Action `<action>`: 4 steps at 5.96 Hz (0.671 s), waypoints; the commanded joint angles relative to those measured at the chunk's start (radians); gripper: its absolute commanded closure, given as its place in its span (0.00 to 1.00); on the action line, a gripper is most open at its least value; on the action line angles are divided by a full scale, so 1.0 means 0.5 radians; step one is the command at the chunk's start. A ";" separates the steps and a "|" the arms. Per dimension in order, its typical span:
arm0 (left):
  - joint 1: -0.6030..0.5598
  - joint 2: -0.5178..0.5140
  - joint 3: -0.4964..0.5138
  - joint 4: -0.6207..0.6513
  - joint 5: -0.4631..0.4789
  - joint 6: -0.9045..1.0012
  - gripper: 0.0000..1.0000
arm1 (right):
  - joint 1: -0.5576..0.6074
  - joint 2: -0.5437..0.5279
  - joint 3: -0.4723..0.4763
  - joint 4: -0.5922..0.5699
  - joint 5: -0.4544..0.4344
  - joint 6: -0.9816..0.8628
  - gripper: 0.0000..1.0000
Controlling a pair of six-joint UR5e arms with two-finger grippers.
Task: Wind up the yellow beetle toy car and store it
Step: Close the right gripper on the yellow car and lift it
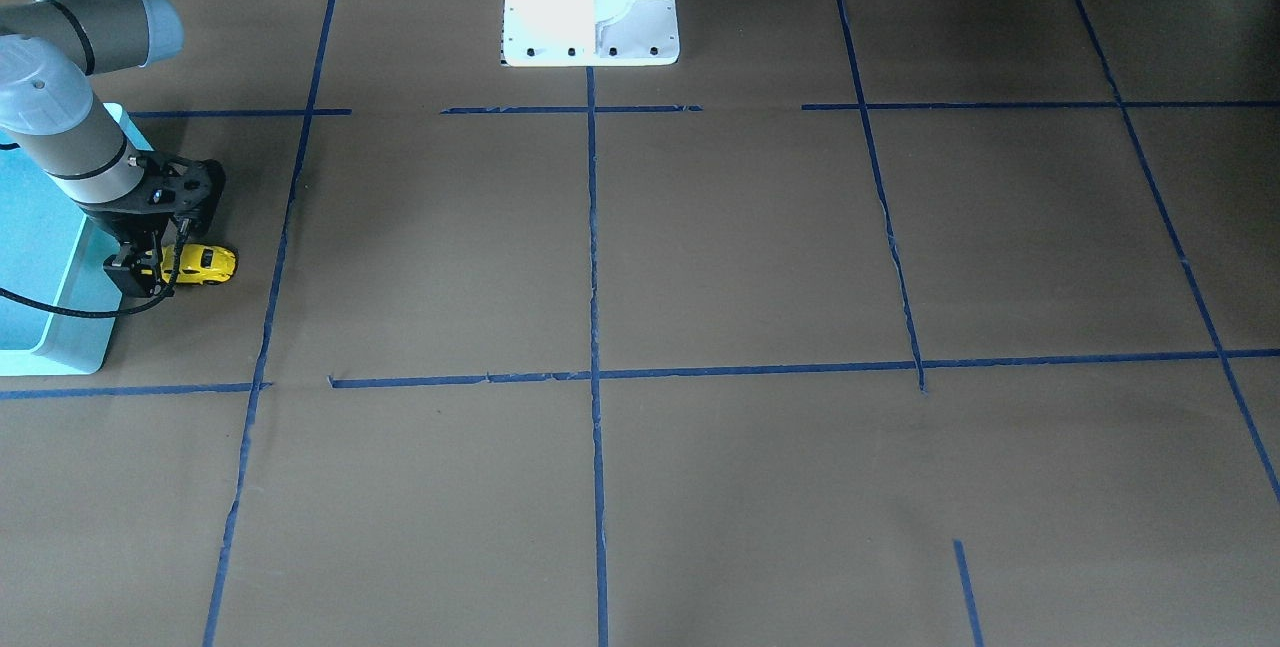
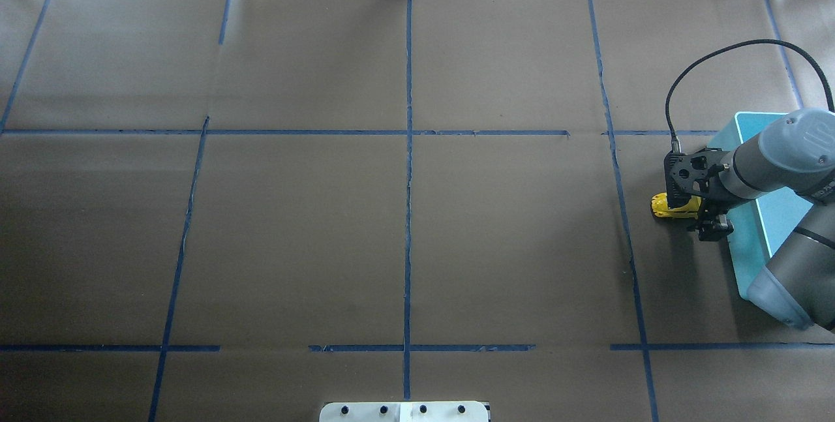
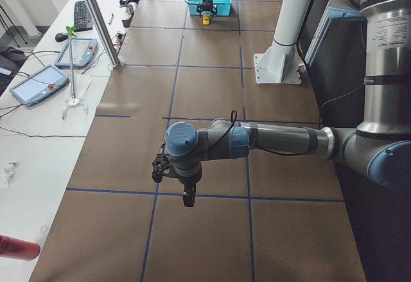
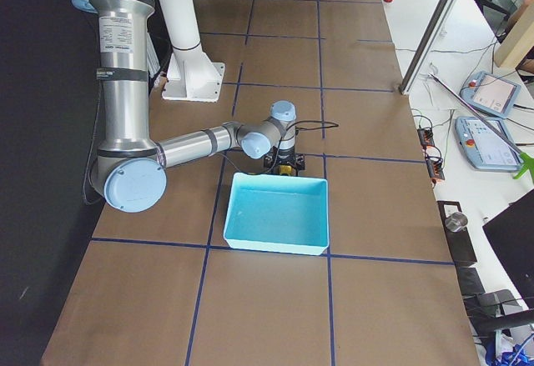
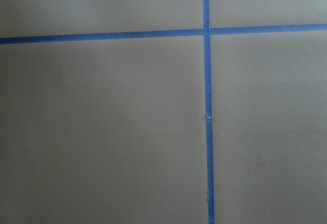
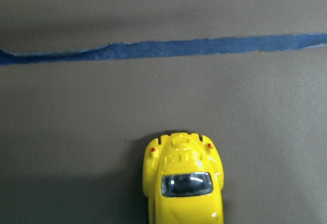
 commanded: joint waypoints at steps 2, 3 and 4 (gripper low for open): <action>0.000 0.002 0.001 0.000 -0.001 -0.003 0.00 | 0.019 -0.004 0.053 0.003 -0.002 0.011 1.00; 0.000 0.002 0.001 0.000 0.002 -0.003 0.00 | 0.025 -0.013 0.096 0.006 -0.005 0.002 1.00; 0.000 0.002 0.010 0.000 -0.001 -0.003 0.00 | 0.074 -0.034 0.230 -0.028 -0.002 0.008 1.00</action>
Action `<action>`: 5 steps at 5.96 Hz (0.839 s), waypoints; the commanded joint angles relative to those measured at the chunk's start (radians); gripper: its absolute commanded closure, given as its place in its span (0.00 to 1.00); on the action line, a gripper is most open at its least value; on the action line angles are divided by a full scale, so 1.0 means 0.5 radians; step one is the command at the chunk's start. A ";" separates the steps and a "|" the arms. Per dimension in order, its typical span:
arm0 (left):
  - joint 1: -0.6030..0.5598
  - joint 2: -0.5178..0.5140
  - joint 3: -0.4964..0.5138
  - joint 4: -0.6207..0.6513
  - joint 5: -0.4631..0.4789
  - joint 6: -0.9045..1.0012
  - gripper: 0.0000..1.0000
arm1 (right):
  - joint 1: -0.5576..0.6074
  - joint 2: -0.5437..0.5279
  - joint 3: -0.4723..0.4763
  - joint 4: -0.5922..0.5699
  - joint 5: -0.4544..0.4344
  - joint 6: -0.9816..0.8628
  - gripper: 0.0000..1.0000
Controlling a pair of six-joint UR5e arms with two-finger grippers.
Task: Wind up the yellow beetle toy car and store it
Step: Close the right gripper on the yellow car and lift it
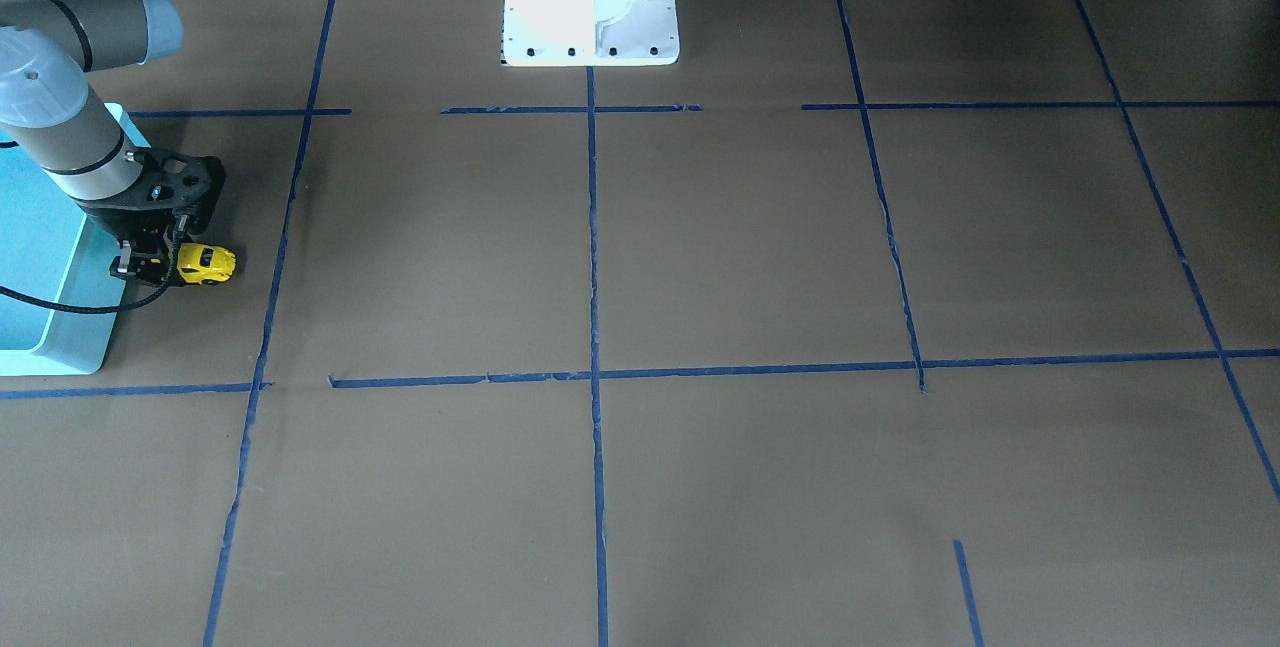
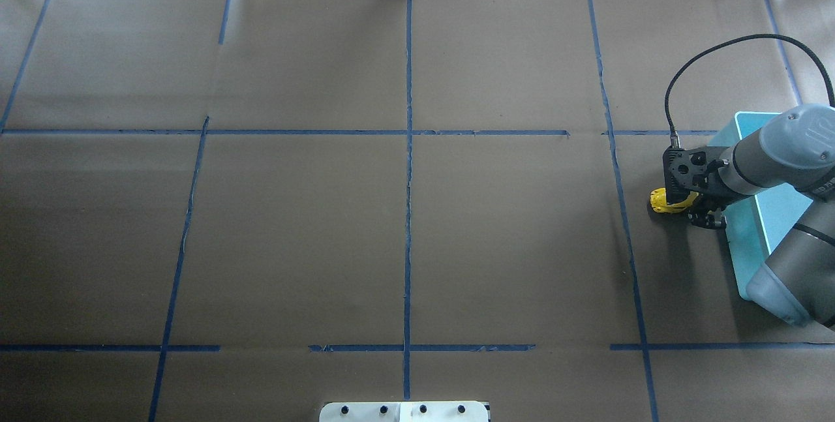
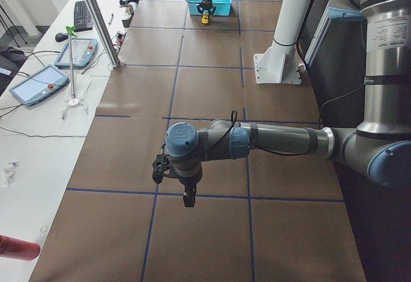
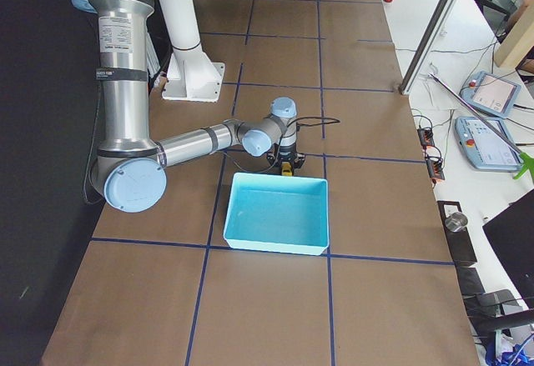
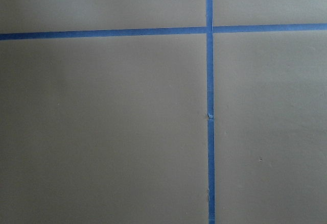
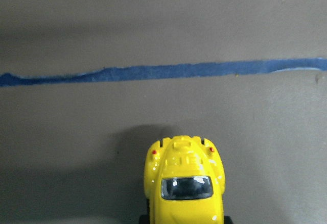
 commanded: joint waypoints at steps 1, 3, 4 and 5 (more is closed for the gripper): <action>0.000 0.000 0.006 0.000 -0.002 0.000 0.00 | 0.121 -0.185 0.331 -0.025 0.068 0.000 1.00; 0.000 0.000 0.012 0.000 -0.002 -0.003 0.00 | 0.350 -0.523 0.636 -0.025 0.233 -0.174 1.00; 0.000 -0.003 0.012 -0.003 -0.002 -0.003 0.00 | 0.497 -0.652 0.610 -0.019 0.274 -0.452 1.00; 0.000 -0.003 0.012 -0.003 -0.002 -0.003 0.00 | 0.593 -0.690 0.430 0.005 0.277 -0.652 1.00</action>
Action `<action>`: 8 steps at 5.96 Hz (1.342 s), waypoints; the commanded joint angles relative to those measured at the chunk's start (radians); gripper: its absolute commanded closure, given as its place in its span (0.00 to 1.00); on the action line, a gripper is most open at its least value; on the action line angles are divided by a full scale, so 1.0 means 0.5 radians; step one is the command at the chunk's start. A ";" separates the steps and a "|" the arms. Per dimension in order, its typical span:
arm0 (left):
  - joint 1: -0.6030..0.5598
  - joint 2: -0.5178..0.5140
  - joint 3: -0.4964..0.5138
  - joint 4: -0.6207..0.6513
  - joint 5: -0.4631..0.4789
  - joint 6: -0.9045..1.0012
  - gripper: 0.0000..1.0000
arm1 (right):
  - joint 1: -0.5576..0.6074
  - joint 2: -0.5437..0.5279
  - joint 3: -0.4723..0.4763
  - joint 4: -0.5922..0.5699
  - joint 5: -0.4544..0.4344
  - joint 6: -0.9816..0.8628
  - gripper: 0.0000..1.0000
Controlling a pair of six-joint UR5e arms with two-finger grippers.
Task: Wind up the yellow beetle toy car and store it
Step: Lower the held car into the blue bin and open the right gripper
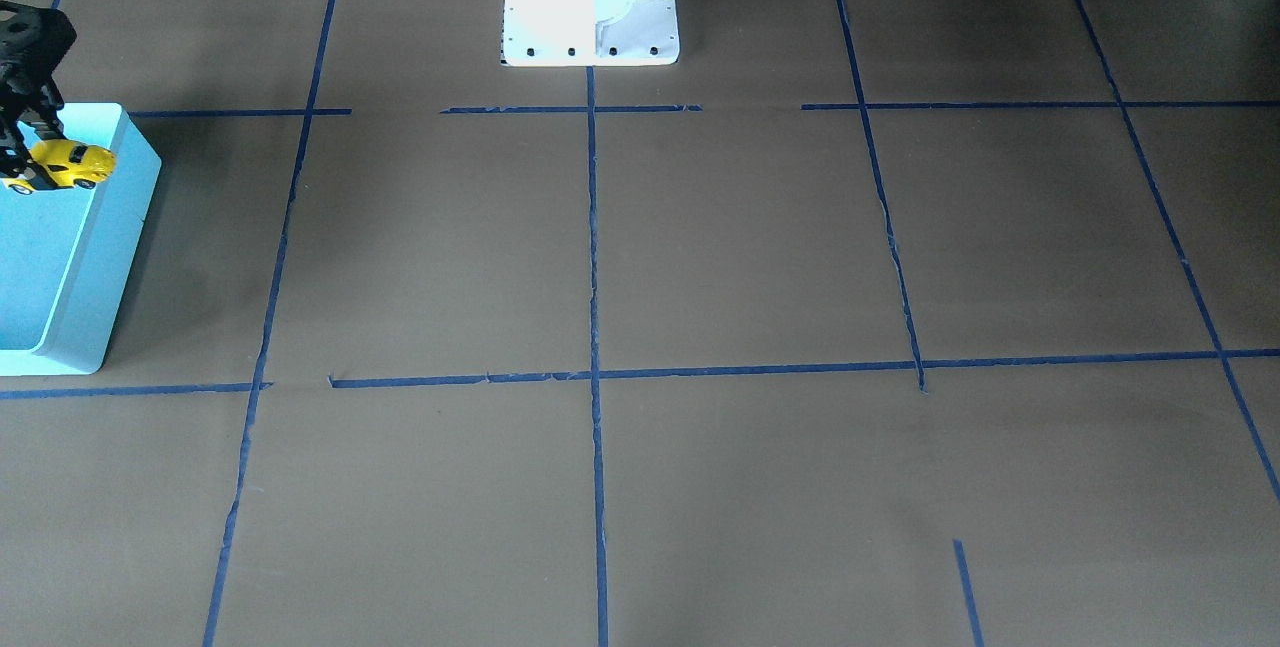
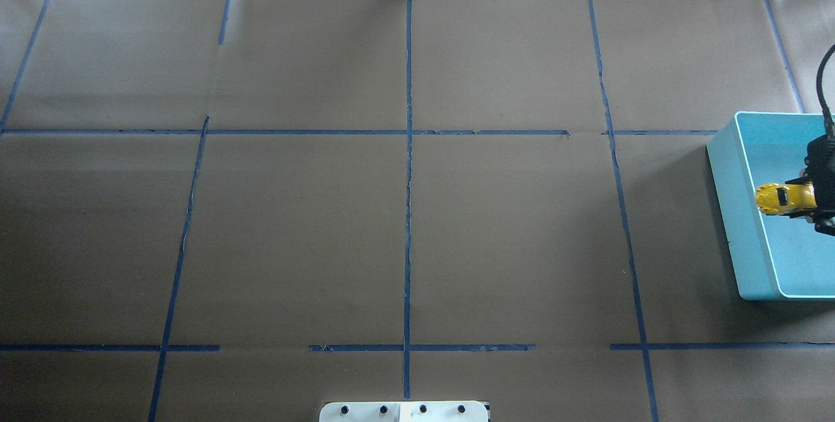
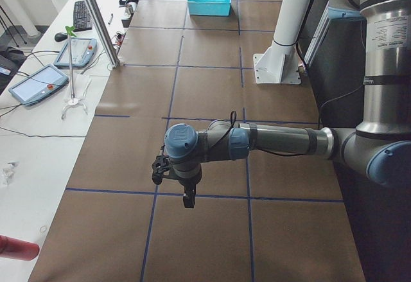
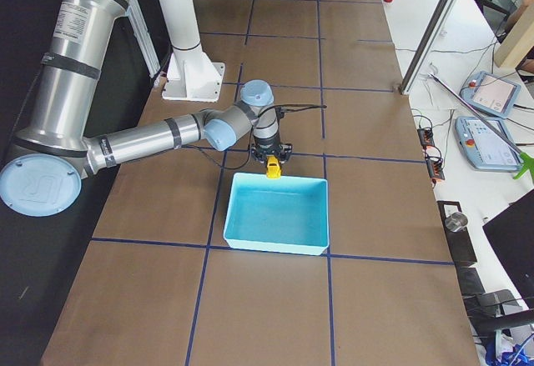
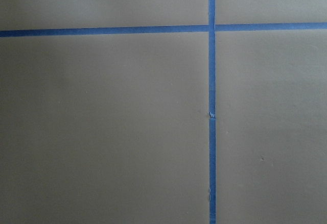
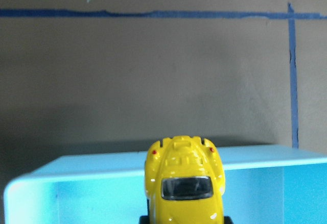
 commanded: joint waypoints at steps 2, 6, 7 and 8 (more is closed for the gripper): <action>0.000 -0.004 -0.003 -0.001 0.000 -0.003 0.00 | 0.115 -0.035 -0.323 0.021 -0.002 -0.276 1.00; 0.000 -0.004 0.000 -0.001 0.000 -0.003 0.00 | -0.019 0.133 -0.839 0.638 -0.011 0.062 1.00; 0.000 -0.004 -0.003 -0.001 0.000 -0.003 0.00 | -0.041 0.228 -0.915 0.635 -0.008 0.071 1.00; 0.000 -0.004 -0.003 -0.001 0.000 -0.003 0.00 | -0.056 0.232 -0.922 0.635 -0.014 0.086 0.99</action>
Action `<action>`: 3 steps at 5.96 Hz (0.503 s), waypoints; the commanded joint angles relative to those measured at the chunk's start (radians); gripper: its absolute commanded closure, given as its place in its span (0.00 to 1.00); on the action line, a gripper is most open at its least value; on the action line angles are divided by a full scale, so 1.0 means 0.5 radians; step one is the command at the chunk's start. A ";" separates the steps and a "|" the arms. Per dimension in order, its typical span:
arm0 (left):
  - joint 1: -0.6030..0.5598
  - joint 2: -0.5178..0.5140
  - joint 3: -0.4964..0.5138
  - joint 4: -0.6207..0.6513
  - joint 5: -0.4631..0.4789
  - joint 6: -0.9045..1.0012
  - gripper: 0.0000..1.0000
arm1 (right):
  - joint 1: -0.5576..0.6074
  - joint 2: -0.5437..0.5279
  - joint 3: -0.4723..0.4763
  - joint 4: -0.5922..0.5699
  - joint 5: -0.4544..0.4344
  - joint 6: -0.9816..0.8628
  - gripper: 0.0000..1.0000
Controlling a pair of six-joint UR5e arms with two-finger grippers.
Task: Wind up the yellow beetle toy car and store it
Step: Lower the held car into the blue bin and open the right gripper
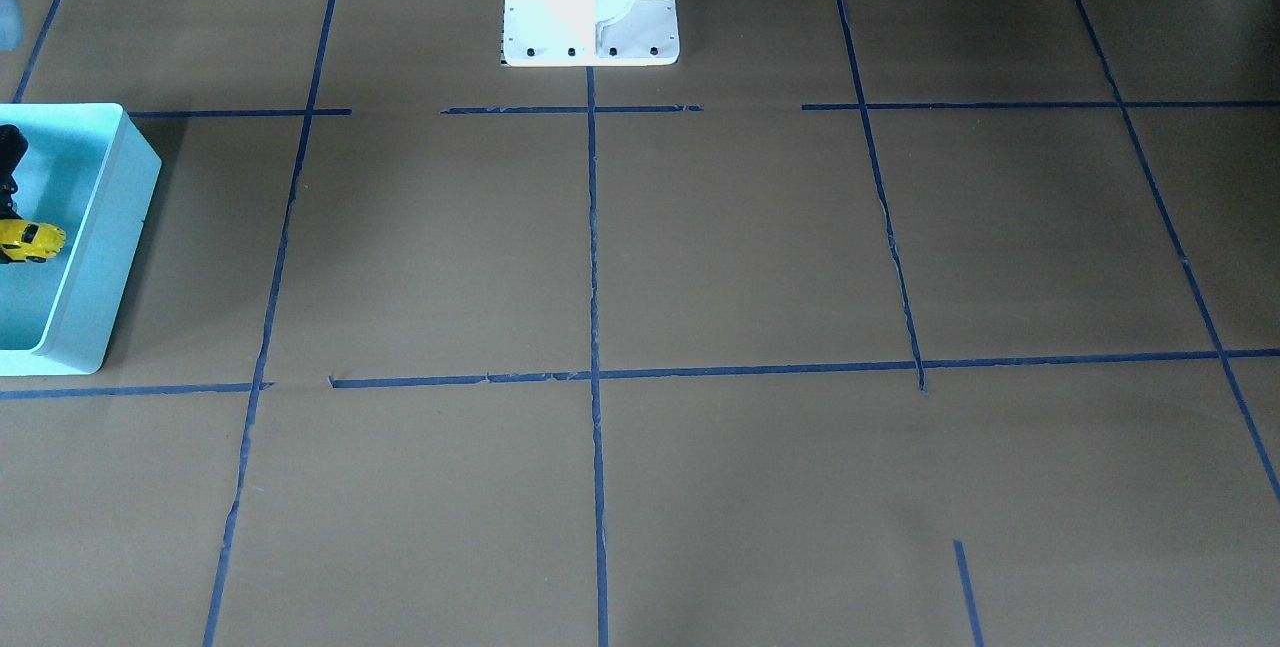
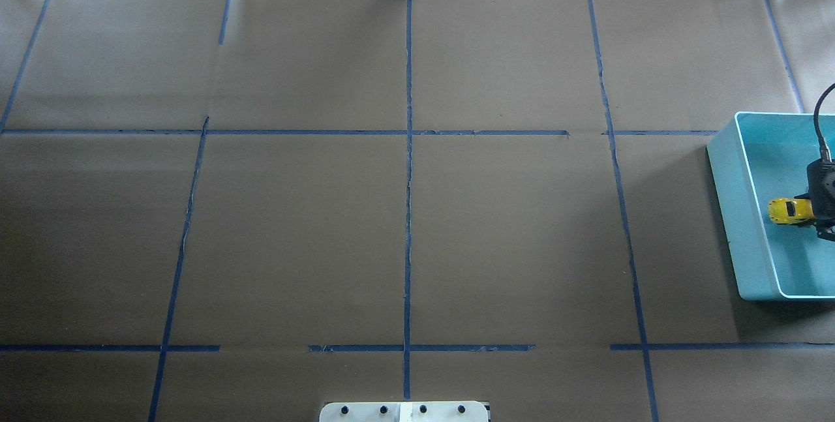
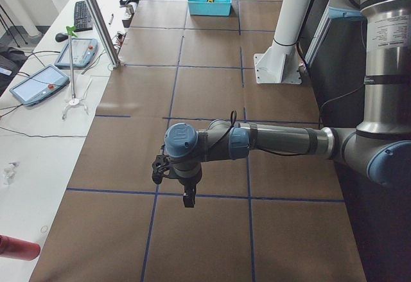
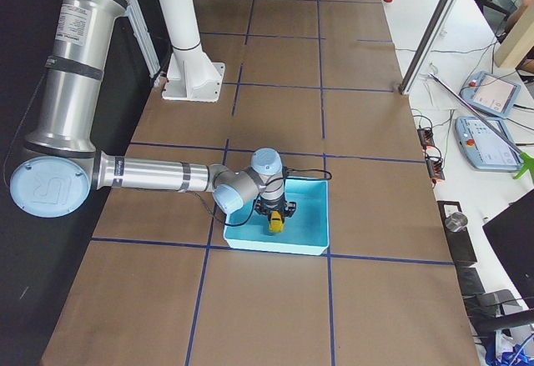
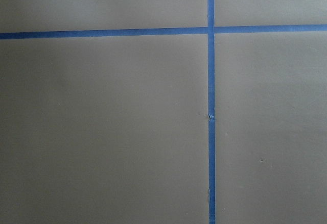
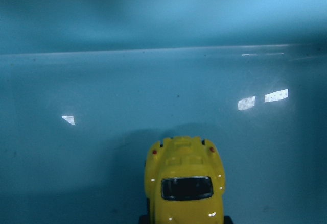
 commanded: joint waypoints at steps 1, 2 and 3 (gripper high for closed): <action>0.003 0.000 -0.001 0.000 0.000 0.000 0.00 | -0.032 0.032 -0.034 0.003 -0.004 0.019 0.92; 0.003 0.000 -0.001 0.000 0.000 0.000 0.00 | -0.039 0.032 -0.034 0.003 -0.001 0.019 0.80; 0.000 -0.003 -0.001 0.000 0.000 0.000 0.00 | -0.048 0.032 -0.034 0.003 -0.001 0.019 0.62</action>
